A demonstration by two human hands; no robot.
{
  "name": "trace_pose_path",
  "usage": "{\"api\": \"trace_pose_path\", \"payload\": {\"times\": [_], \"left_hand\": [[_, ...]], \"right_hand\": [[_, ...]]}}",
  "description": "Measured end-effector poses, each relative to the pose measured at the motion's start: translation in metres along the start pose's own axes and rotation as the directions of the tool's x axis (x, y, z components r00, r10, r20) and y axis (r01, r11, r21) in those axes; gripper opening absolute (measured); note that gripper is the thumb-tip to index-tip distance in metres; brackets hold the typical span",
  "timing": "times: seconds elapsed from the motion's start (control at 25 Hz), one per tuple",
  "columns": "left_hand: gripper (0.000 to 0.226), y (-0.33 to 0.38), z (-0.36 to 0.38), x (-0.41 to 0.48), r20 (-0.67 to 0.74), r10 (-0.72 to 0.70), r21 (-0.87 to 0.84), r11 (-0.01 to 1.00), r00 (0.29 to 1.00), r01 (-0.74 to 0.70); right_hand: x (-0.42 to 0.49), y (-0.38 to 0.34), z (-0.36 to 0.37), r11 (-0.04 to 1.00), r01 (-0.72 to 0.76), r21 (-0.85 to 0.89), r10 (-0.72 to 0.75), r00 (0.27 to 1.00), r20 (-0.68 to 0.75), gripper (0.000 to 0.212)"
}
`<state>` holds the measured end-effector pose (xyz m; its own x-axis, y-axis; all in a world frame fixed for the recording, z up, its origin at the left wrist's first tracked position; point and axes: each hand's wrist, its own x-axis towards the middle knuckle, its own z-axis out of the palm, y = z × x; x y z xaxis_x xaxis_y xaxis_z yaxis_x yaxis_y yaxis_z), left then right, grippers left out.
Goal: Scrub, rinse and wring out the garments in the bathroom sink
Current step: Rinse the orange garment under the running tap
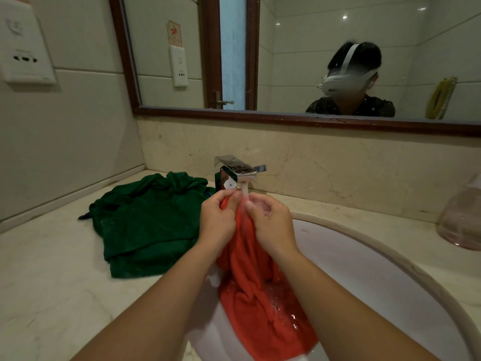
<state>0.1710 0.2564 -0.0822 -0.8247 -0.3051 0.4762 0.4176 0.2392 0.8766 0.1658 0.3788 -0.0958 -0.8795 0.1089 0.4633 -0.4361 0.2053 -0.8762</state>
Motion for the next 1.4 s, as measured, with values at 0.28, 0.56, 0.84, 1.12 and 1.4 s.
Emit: {"api": "trace_pose_path", "payload": {"times": [0.28, 0.56, 0.84, 1.12, 1.4], "left_hand": [[0.010, -0.0016, 0.0003, 0.0007, -0.006, 0.006, 0.011, 1.000, 1.000, -0.006], [0.009, -0.0002, 0.0011, -0.0005, 0.000, 0.006, 0.013, 1.000, 1.000, -0.006], [0.009, -0.0019, 0.0008, 0.0008, -0.003, 0.000, 0.011, 1.000, 1.000, 0.000], [0.010, -0.0007, 0.0012, 0.0007, -0.001, 0.003, 0.006, 1.000, 1.000, -0.003], [0.011, 0.0007, 0.0002, 0.0000, 0.016, -0.002, 0.013, 1.000, 1.000, 0.001]], "right_hand": [[0.0008, 0.0016, 0.0006, 1.000, 0.000, -0.008, 0.000, 1.000, 0.003, 0.021], [0.0005, 0.0025, 0.0002, 1.000, -0.004, 0.026, 0.004, 1.000, 0.011, 0.018], [0.0009, 0.0028, 0.0014, 1.000, 0.015, 0.024, -0.015, 1.000, 0.007, 0.016], [0.0015, 0.0052, 0.0003, 1.000, 0.012, 0.001, -0.012, 1.000, 0.007, 0.018], [-0.0005, 0.0022, -0.0007, 0.999, 0.019, 0.026, -0.020, 0.999, 0.029, 0.018]]}}
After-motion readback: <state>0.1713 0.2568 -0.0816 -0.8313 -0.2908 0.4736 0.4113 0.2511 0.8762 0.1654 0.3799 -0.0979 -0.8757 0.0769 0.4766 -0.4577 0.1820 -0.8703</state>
